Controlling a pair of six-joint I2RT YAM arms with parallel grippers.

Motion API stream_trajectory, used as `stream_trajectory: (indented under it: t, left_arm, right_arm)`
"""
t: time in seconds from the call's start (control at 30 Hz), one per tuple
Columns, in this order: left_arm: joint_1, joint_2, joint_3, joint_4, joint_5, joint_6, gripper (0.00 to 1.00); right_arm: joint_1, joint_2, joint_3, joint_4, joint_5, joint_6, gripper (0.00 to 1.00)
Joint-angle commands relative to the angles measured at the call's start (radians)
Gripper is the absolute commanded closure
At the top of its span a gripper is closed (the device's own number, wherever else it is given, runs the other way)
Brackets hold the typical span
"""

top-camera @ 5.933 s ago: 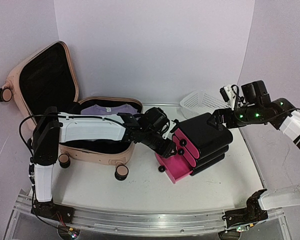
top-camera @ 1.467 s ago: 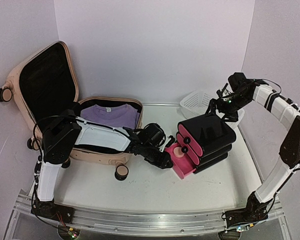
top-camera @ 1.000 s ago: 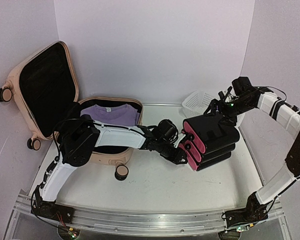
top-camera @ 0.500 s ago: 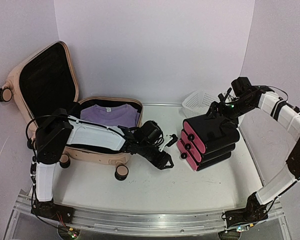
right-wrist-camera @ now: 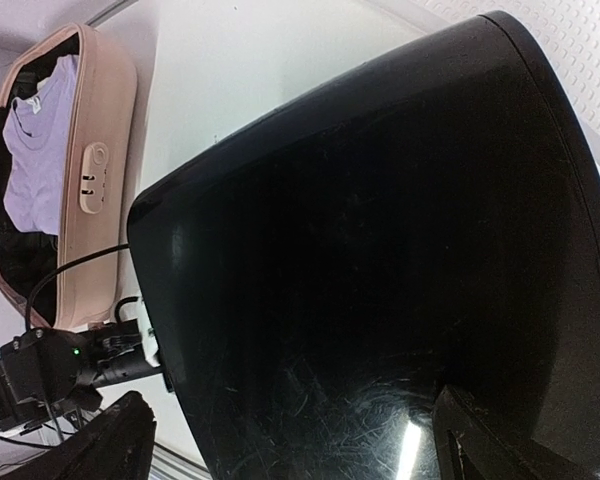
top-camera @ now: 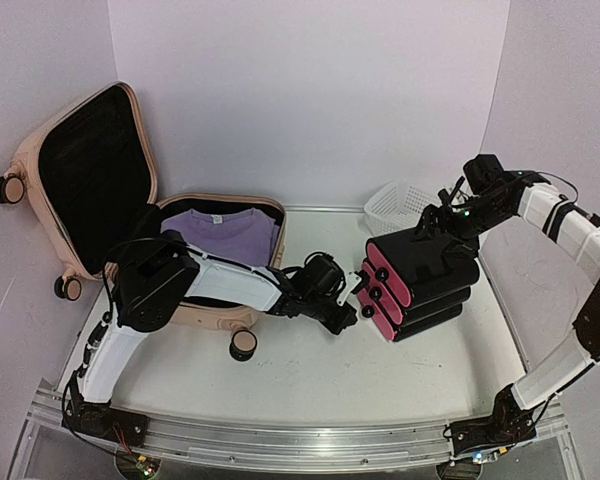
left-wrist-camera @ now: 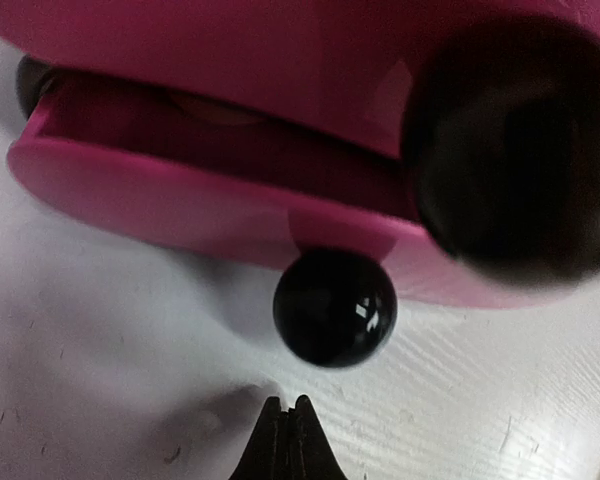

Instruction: Open, take out, and arrange the luggage

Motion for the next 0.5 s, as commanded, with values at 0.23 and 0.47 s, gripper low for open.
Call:
stream_trajectory:
  t: [0.23,0.47]
  left_arm:
    - [-0.008,0.120,0.259,0.123,0.131,-0.117,0.90]
    - [-0.006,-0.079,0.020,0.123,0.101,-0.101,0.64]
  right_arm:
    - [0.086,-0.043,-0.054,-0.030,0.044,0.060,0.02]
    - [0.095,-0.084,-0.034,-0.053,0.119,0.026,0.02]
